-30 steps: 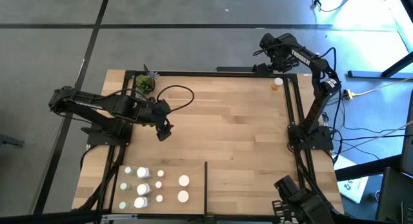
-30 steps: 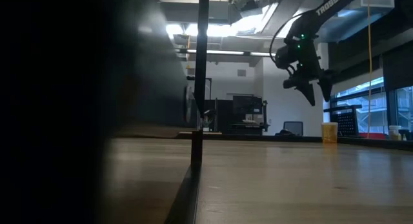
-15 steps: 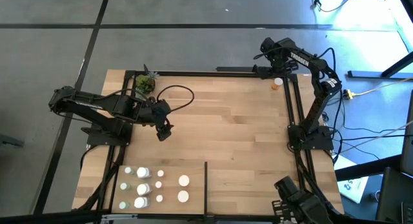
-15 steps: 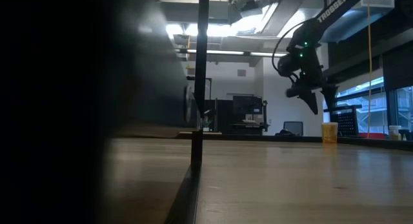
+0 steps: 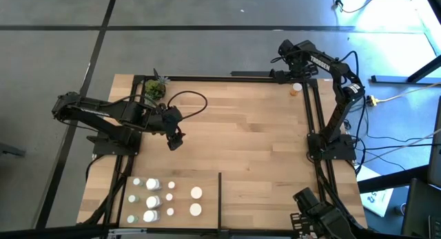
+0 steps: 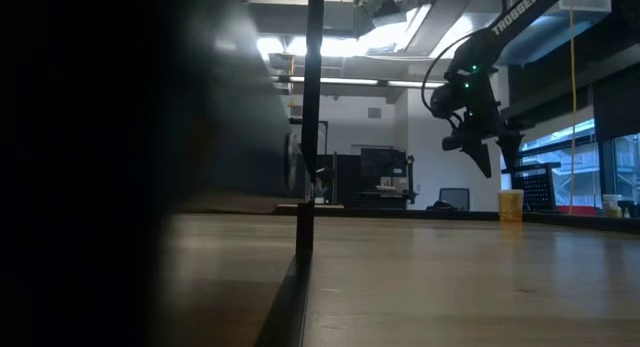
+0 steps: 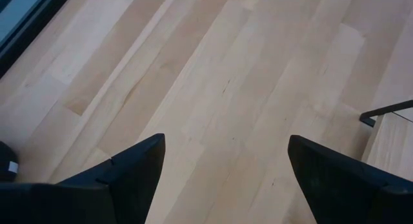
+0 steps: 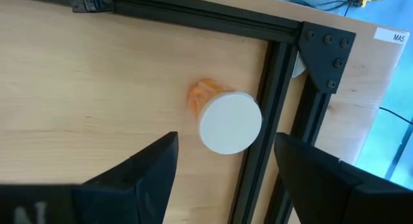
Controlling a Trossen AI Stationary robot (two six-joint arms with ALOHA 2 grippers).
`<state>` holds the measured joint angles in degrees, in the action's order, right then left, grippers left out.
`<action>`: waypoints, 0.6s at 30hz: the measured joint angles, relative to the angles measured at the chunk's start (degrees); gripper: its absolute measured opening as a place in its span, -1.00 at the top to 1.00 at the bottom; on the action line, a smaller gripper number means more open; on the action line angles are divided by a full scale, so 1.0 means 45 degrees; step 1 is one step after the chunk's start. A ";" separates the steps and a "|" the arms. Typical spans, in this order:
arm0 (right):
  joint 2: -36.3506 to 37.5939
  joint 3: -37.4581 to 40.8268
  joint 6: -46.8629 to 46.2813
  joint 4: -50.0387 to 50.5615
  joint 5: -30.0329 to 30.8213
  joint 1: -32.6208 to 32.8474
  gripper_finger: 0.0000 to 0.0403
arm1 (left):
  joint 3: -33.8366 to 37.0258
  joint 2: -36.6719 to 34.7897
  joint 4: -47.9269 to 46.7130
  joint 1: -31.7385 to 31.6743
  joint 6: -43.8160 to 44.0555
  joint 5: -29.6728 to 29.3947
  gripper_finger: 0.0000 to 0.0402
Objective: Pick and place medicine bottles onto shelf by color
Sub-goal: Put the orange pill bottle on the shelf aligned with the other orange pill bottle
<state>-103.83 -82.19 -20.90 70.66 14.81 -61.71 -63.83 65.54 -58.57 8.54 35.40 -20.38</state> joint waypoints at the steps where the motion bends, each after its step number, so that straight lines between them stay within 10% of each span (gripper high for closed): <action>1: 0.0000 0.0000 -0.0006 0.0009 0.0002 0.0000 -0.28 | 0.0000 0.0000 -0.0001 0.0000 0.0001 0.0000 -0.60; 18: -0.0287 0.0005 0.0758 0.0197 0.0028 0.0000 -0.28 | 0.0000 0.0000 -0.0005 0.0000 0.0010 0.0010 -0.60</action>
<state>-105.12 -82.17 -17.49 71.54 14.93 -61.71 -63.83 65.54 -58.59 8.54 35.44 -20.33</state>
